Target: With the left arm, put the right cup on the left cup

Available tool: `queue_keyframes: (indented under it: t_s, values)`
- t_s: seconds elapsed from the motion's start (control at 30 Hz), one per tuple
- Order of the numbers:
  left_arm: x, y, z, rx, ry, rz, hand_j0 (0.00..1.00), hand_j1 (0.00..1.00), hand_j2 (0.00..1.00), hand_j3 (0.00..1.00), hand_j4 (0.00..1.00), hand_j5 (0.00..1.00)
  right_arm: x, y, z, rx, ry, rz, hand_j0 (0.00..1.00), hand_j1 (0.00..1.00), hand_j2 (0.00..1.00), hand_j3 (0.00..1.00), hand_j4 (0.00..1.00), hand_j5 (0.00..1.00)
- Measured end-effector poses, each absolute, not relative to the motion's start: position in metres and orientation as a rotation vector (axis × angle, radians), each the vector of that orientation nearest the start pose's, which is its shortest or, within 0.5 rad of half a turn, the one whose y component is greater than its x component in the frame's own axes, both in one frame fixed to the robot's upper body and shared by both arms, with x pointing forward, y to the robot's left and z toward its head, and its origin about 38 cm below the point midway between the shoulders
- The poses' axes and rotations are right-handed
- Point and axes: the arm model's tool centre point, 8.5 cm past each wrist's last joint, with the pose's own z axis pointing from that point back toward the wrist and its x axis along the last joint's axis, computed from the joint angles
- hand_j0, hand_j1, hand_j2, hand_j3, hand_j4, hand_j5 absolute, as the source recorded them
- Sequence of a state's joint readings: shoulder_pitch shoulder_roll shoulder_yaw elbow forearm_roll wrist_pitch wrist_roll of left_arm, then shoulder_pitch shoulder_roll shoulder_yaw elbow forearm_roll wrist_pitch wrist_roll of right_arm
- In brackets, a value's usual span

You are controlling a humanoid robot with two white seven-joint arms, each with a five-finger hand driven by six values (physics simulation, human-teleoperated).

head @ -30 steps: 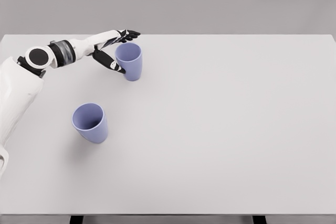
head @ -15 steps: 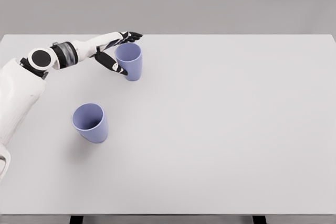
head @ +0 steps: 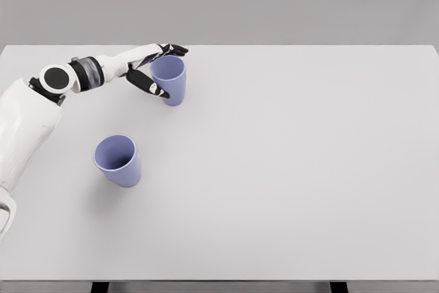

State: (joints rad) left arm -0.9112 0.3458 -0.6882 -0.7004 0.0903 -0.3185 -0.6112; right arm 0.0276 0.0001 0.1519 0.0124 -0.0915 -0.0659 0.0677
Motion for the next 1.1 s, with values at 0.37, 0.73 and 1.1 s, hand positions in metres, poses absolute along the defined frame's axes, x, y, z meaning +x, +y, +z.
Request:
queue_keyframes:
  t_s: [0.37,0.73,1.1]
  values:
    - [0.55,0.24,0.159,-0.087,-1.377,-1.251,0.6,0.6,0.6,0.6,0.6,0.6,-0.016,-0.266,-0.262,-0.018,-0.021,0.063,1.0,1.0,1.0,1.0,1.0,1.0]
    - [0.55,0.231,0.174,-0.104,-1.427,-1.265,0.56,0.56,0.56,0.56,0.56,0.56,-0.016,-0.266,-0.262,-0.018,-0.021,0.062,1.0,1.0,1.0,1.0,1.0,1.0]
    - [0.538,0.242,0.188,-0.109,-1.479,-1.288,0.55,0.55,0.55,0.55,0.55,0.55,-0.016,-0.266,-0.262,-0.018,-0.021,0.063,1.0,1.0,1.0,1.0,1.0,1.0]
